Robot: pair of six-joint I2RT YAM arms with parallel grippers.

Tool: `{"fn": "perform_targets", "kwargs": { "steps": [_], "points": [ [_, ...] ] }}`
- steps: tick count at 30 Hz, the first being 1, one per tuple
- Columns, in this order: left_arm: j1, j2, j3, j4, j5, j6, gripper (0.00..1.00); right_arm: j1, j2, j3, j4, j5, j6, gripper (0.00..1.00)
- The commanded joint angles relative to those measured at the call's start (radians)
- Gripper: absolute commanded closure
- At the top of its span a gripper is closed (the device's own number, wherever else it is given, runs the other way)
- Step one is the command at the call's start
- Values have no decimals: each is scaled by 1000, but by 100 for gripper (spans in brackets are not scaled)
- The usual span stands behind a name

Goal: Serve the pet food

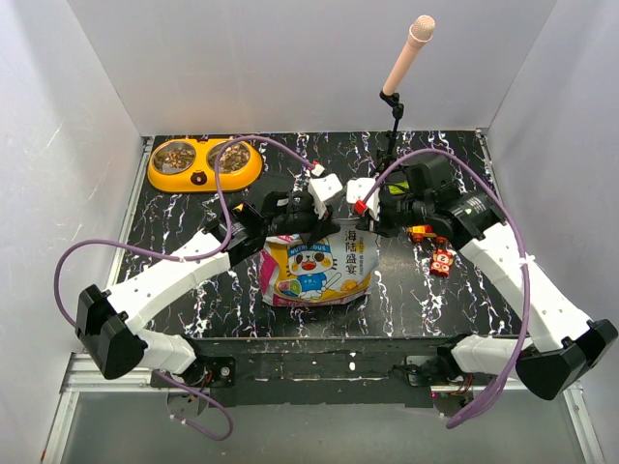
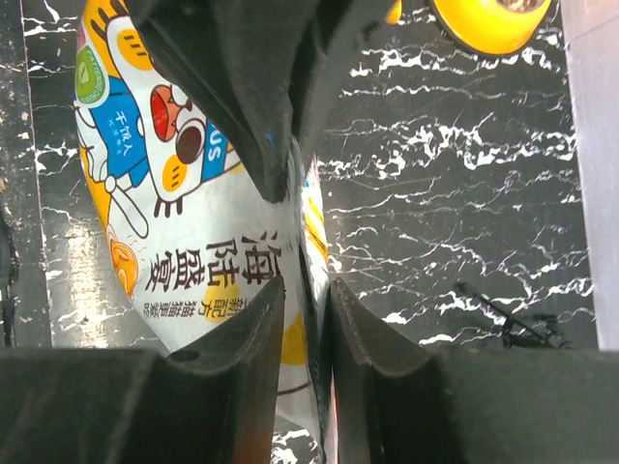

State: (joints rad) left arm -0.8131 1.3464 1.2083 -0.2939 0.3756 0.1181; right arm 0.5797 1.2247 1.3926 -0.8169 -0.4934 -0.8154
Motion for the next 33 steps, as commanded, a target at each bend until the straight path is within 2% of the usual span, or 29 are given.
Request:
{"fn": "perform_targets", "kwargs": {
  "steps": [1, 4, 5, 7, 10, 15, 19, 23, 28, 31, 33],
  "points": [
    [-6, -36, 26, -17, 46, 12, 100, 61, -45, -52, 126, 18, -13, 66],
    [-4, -41, 59, -53, 83, 2, 100, 98, -39, -70, 162, 42, -28, 66],
    [-4, -46, 69, -66, 88, -1, 94, 109, -31, -67, 165, 52, -33, 66],
    [-6, -62, 80, -105, 88, -1, 68, 123, -25, -67, 180, 65, -39, 66],
    [-4, -122, 54, -149, 30, 15, 57, 129, -13, -60, 190, 88, -45, 70],
    [-1, -225, -44, -186, -41, 26, 53, 129, -25, -72, 188, 116, -67, 73],
    [2, -279, -98, -163, -96, 14, 48, 134, -30, -84, 177, 124, -94, 64],
    [2, -277, -118, -151, -150, 26, 47, 180, -33, -106, 174, 173, -142, 60],
    [5, -300, -116, -133, -185, 41, 48, 262, -25, -153, 280, 280, -163, 59],
    [9, -309, -93, -165, -193, 26, 47, 314, 1, -162, 332, 410, -198, 62],
    [11, -322, -79, -189, -201, 14, 46, 331, 4, -168, 386, 473, -217, 71]
  ]
}}
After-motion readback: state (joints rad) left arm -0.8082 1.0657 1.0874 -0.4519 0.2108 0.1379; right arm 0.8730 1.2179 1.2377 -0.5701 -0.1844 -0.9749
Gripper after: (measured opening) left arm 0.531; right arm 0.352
